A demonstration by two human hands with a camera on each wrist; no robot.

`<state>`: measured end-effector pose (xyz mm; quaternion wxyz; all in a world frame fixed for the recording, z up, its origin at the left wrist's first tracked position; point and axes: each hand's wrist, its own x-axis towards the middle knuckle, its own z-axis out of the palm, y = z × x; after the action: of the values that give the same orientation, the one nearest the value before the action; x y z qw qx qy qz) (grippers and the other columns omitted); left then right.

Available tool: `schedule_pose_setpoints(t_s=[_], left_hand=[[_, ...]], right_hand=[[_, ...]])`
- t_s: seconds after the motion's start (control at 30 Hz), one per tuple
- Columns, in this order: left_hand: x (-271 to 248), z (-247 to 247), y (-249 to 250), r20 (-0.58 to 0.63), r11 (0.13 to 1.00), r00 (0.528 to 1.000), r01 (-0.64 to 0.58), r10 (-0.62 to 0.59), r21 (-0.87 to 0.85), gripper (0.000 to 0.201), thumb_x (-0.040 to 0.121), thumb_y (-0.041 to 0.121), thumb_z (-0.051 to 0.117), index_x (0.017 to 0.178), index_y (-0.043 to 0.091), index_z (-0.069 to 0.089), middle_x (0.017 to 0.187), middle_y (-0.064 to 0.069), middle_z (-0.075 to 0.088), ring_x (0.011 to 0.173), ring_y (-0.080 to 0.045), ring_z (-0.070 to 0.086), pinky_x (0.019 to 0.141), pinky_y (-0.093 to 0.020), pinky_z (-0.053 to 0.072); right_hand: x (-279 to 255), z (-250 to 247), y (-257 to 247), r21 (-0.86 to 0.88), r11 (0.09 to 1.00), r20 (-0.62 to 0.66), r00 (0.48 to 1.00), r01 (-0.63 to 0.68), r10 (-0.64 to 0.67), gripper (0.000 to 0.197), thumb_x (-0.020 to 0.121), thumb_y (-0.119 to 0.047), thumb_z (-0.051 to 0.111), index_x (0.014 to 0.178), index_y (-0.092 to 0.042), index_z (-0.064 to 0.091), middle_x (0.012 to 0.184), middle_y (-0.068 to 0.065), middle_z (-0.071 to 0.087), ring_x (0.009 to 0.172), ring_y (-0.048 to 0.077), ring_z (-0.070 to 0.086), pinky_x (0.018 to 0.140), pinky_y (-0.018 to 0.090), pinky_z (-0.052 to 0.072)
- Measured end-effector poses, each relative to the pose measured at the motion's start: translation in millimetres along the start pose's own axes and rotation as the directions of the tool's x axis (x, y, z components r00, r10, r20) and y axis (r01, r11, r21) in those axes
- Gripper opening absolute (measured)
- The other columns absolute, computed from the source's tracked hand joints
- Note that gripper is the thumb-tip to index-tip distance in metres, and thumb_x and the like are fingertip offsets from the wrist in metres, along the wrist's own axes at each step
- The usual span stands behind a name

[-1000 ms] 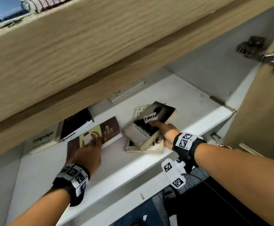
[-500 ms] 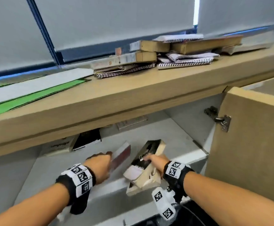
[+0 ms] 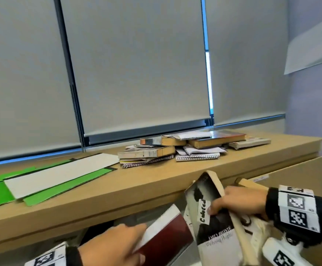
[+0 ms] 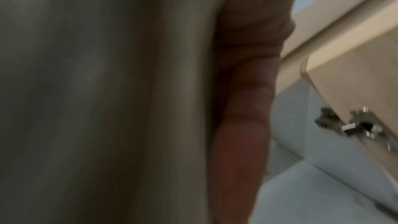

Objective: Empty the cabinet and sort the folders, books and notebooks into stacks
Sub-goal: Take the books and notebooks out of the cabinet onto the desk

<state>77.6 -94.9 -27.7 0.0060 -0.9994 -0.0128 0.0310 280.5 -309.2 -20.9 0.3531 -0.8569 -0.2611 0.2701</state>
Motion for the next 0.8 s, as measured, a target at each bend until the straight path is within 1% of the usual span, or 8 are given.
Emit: schedule_pose_setpoints(t_s=[0.2,0.3,0.37,0.4,0.47,0.57,0.67,0.8], left_hand=[[-33,-87,1,-0.381,0.977,0.923,-0.121,0.046,-0.173,0.033,0.088,0.046,0.06,0.117,0.049,0.044,0.102,0.027,0.065,0.089,0.006,0.061,0.08,-0.019,0.049],[-38,-121,-18,-0.675,0.985,0.738,-0.133,0.023,-0.112,0.03,0.079,0.055,0.059,0.106,0.066,0.048,0.081,0.022,0.071,0.065,-0.001,0.067,0.059,-0.026,0.056],[-26,-133,-53,-0.807,0.993,0.59,-0.107,0.023,-0.049,0.036,0.079,0.067,0.056,0.112,0.072,0.042,0.083,0.018,0.069,0.069,-0.013,0.068,0.064,-0.035,0.058],[-21,-138,-67,-0.818,0.998,0.574,-0.063,0.028,-0.01,0.041,0.08,0.069,0.053,0.119,0.07,0.039,0.088,0.02,0.067,0.074,-0.013,0.066,0.068,-0.037,0.057],[-10,-141,-95,-0.806,0.996,0.591,0.054,0.023,0.068,0.045,0.082,0.071,0.043,0.126,0.06,0.042,0.088,0.021,0.065,0.071,-0.008,0.062,0.065,-0.033,0.055],[19,-130,-122,-0.775,0.969,0.631,0.213,-0.04,0.123,0.043,0.087,0.044,0.046,0.129,0.052,0.043,0.072,0.009,0.066,0.056,-0.017,0.059,0.055,-0.033,0.052],[53,-85,-155,-0.698,0.929,0.694,0.351,-0.175,0.115,0.051,0.082,0.029,0.062,0.128,0.049,0.05,0.077,0.003,0.071,0.055,-0.021,0.058,0.053,-0.032,0.051],[82,-17,-199,-0.533,0.904,0.789,0.416,-0.306,0.096,0.05,0.081,0.055,0.056,0.129,0.057,0.044,0.105,0.013,0.068,0.086,-0.012,0.064,0.072,-0.032,0.052]], right_hand=[[-44,-78,-6,0.173,0.984,-0.107,0.994,0.034,-0.015,0.041,0.077,-0.028,0.074,0.107,0.0,0.067,0.099,0.023,0.072,0.08,0.033,0.07,0.078,0.039,0.056],[-53,-108,-12,0.256,0.964,-0.18,0.983,0.07,-0.024,0.043,0.076,-0.028,0.07,0.108,0.001,0.066,0.1,0.025,0.071,0.076,0.034,0.07,0.073,0.038,0.059],[-55,-121,-15,0.328,0.937,-0.256,0.966,0.12,-0.034,0.036,0.082,-0.026,0.066,0.107,0.001,0.066,0.097,0.023,0.072,0.066,0.03,0.071,0.063,0.034,0.06],[-52,-127,-15,0.374,0.916,-0.296,0.955,0.145,-0.03,0.034,0.084,-0.026,0.064,0.106,0.0,0.066,0.094,0.022,0.073,0.063,0.029,0.07,0.06,0.033,0.06],[-43,-134,-15,0.456,0.868,-0.343,0.939,0.197,-0.033,0.034,0.087,-0.027,0.063,0.108,-0.001,0.065,0.09,0.02,0.074,0.059,0.027,0.07,0.059,0.033,0.06],[-19,-141,-15,0.54,0.793,-0.431,0.902,0.28,-0.025,0.032,0.088,-0.028,0.062,0.109,-0.004,0.066,0.077,0.013,0.073,0.052,0.023,0.067,0.048,0.027,0.057],[13,-149,-14,0.623,0.699,-0.503,0.864,0.351,0.015,0.026,0.09,-0.025,0.06,0.11,-0.008,0.063,0.067,0.009,0.072,0.046,0.02,0.065,0.042,0.025,0.052],[49,-169,-15,0.695,0.614,-0.553,0.824,0.374,0.125,0.031,0.086,-0.028,0.061,0.113,-0.014,0.058,0.078,0.01,0.068,0.054,0.024,0.065,0.054,0.033,0.056]])
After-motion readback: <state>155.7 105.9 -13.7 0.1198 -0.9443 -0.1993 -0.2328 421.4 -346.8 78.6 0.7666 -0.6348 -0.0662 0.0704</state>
